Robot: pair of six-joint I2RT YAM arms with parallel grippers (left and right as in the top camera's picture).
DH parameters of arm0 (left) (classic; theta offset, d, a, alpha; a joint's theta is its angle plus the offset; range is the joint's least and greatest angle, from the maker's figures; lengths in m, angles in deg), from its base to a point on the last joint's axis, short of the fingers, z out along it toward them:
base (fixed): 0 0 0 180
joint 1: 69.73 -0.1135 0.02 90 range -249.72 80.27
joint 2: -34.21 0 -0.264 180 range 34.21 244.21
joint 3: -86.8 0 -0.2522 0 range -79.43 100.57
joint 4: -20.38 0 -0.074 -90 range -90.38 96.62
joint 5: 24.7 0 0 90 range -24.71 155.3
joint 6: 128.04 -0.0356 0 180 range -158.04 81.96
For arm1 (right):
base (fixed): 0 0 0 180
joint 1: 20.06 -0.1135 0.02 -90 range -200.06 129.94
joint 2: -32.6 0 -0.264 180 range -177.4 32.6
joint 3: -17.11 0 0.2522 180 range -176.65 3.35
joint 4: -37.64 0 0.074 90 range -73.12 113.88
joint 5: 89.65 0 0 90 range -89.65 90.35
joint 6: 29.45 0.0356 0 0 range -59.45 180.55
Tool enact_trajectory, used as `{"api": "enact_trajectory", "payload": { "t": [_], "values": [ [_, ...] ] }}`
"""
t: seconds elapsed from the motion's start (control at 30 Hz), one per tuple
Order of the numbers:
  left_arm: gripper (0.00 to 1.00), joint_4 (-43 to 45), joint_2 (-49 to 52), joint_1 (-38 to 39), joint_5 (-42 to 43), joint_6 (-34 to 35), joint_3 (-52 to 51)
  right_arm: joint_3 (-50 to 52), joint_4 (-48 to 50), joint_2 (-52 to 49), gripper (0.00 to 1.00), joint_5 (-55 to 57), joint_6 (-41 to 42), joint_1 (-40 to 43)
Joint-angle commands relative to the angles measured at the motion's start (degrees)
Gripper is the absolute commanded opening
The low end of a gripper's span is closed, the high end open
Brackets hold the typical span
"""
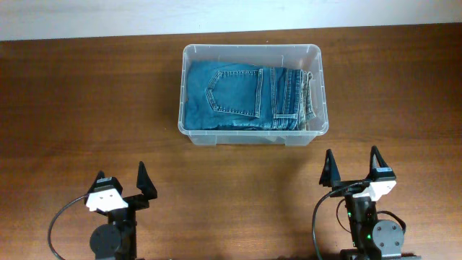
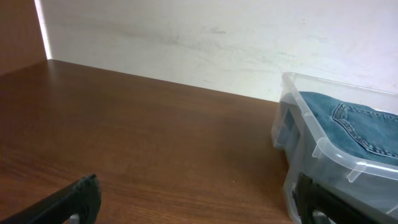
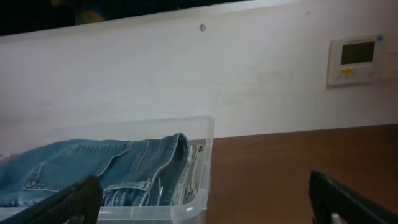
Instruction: Pack container
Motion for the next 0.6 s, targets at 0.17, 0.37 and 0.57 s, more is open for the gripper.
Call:
{"api": "enact_trajectory", "payload": {
  "t": [0.17,0.37,0.57],
  "values": [
    [0.99,-0.28,-0.44,-0.37,-0.74,-0.52,-0.07,0.35,-2.14,0.63,0.98,1.88,-3.04,-0.42],
    [0.99,-0.28,-0.44,-0.37,-0.74,-0.50,-0.07,0.35,-6.67,0.63,0.98,1.86,-4.94,-0.42],
    [0.99,-0.28,-0.44,-0.37,-0.74,-0.52,-0.07,0.35,-12.24,0.63,0.98,1.88,-6.10,-0.42]
  ]
}}
